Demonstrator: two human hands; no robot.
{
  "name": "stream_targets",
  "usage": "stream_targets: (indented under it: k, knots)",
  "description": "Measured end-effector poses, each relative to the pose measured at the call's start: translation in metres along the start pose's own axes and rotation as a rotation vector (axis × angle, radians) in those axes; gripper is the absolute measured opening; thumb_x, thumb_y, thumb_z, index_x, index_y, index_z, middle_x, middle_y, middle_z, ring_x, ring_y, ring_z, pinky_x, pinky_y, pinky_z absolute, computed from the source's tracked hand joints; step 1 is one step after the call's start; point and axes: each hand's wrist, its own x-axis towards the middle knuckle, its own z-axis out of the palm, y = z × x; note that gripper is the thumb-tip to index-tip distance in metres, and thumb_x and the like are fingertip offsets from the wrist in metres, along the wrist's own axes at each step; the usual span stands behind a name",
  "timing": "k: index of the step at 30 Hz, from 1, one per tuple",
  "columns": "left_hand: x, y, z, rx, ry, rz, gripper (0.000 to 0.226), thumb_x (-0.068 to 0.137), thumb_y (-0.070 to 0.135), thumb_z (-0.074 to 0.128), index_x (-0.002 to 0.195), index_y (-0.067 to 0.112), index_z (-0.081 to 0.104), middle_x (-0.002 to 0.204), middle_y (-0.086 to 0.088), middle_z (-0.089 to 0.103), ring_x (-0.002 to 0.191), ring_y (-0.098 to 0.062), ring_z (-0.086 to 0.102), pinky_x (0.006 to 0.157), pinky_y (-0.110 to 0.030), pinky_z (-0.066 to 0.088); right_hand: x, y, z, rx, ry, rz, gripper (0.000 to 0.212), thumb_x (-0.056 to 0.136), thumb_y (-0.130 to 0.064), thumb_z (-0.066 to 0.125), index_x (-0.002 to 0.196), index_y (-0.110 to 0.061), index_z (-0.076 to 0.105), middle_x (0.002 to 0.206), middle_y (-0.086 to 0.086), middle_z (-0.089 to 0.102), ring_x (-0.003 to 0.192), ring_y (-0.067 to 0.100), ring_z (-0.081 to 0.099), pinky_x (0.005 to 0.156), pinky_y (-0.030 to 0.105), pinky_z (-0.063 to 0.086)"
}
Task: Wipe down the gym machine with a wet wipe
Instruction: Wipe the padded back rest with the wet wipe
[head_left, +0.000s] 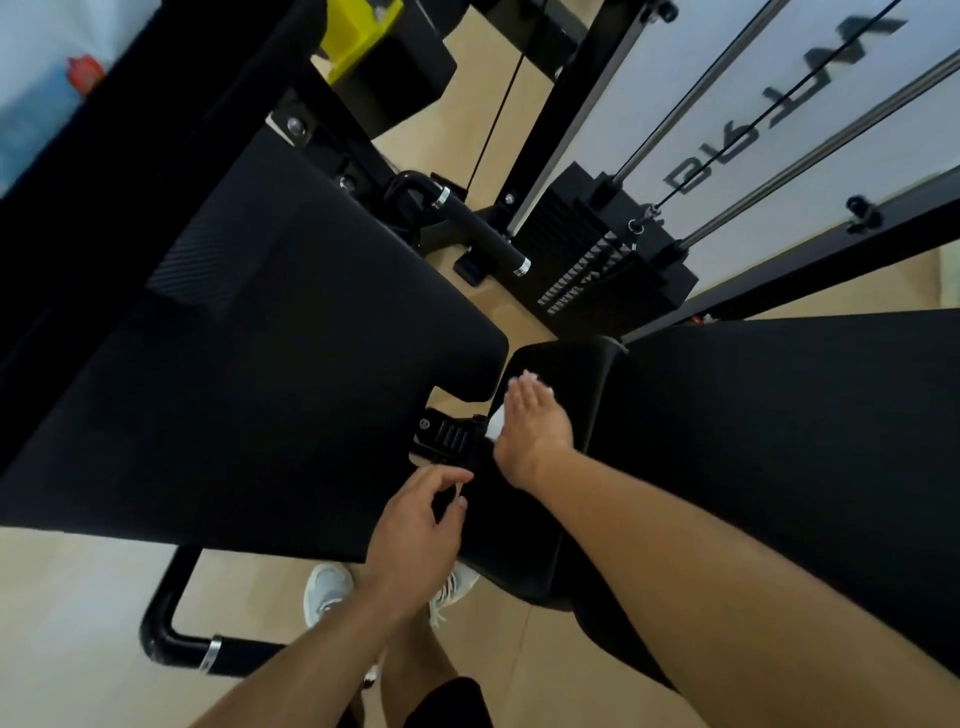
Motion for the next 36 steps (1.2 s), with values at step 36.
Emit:
stream_targets:
  k: [36]
  knots:
    - [-0.039, -0.053, -0.019, -0.147, 0.024, -0.303, 0.023, 0.098, 0.019, 0.062, 0.114, 0.036, 0.065, 0.112, 0.02, 0.066, 0.108, 0.003, 0.06, 0.095, -0.026, 0.049, -0.013, -0.079, 0.036, -0.074, -0.044, -0.256, 0.067, 0.108, -0.041, 0.019, 0.16, -0.003, 0.004, 0.17, 0.014, 0.0, 0.157, 0.031, -0.004, 0.127, 0.045, 0.004]
